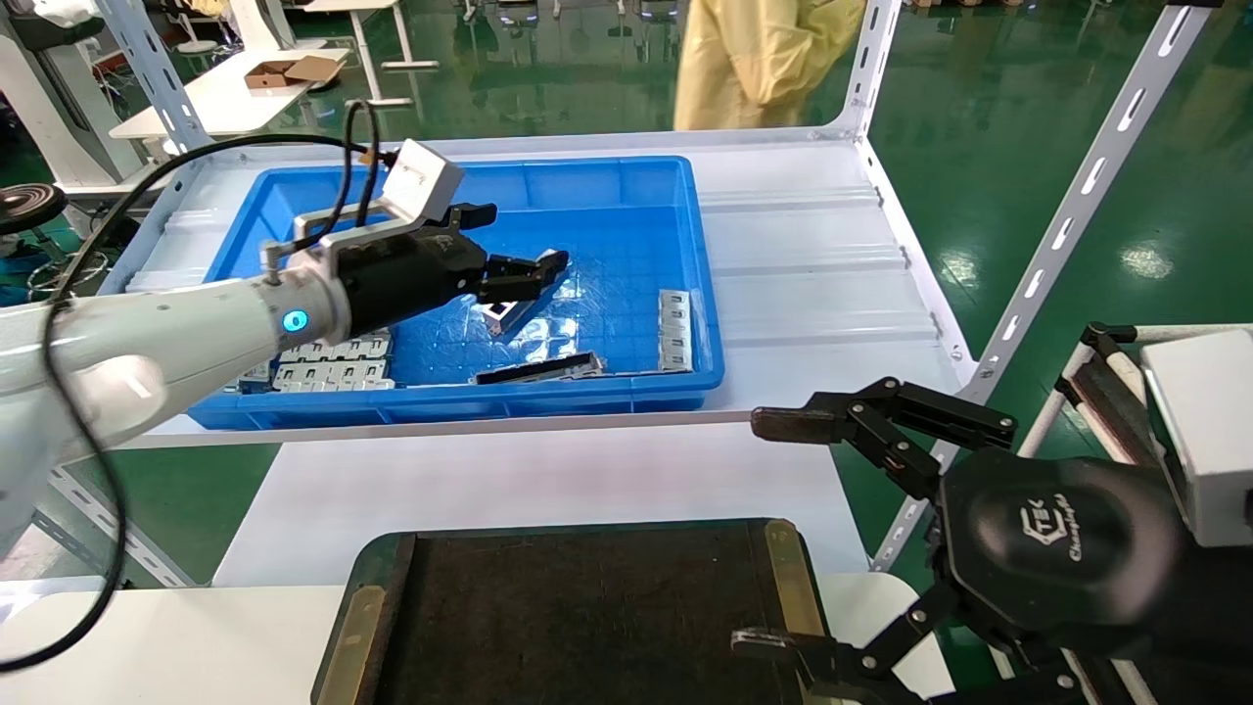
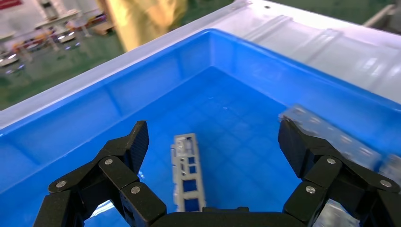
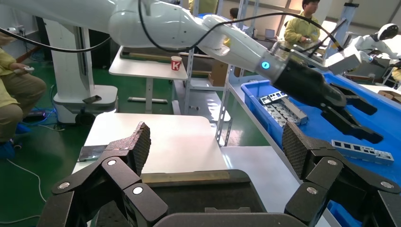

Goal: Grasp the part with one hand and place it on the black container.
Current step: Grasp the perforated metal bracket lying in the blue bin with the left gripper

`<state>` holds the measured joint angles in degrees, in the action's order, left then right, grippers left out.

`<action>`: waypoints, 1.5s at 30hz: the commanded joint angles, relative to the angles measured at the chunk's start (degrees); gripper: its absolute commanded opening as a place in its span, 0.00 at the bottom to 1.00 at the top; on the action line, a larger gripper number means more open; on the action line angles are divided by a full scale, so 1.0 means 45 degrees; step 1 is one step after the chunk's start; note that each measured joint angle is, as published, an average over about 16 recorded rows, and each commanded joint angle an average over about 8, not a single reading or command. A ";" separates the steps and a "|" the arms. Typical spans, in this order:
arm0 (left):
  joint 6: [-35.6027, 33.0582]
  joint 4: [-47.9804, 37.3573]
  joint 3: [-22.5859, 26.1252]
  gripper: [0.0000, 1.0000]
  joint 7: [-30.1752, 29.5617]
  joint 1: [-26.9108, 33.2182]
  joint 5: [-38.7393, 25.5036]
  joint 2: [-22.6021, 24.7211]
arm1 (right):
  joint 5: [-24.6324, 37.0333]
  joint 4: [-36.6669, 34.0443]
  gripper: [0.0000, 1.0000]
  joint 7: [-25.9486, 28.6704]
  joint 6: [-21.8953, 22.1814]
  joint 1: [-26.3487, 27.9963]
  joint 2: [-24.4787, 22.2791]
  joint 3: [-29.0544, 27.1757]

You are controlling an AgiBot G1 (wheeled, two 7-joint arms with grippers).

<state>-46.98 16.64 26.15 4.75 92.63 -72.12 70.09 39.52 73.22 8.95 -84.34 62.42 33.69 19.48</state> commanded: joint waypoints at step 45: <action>0.2056 -0.3367 0.0075 0.00 0.1700 0.0396 -0.0059 0.1425 | -0.0009 0.0000 0.00 -0.0006 0.0005 0.0003 -0.0005 0.0013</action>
<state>-37.76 1.45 26.51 12.40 94.43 -72.42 76.50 39.48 73.22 8.92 -84.31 62.44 33.67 19.54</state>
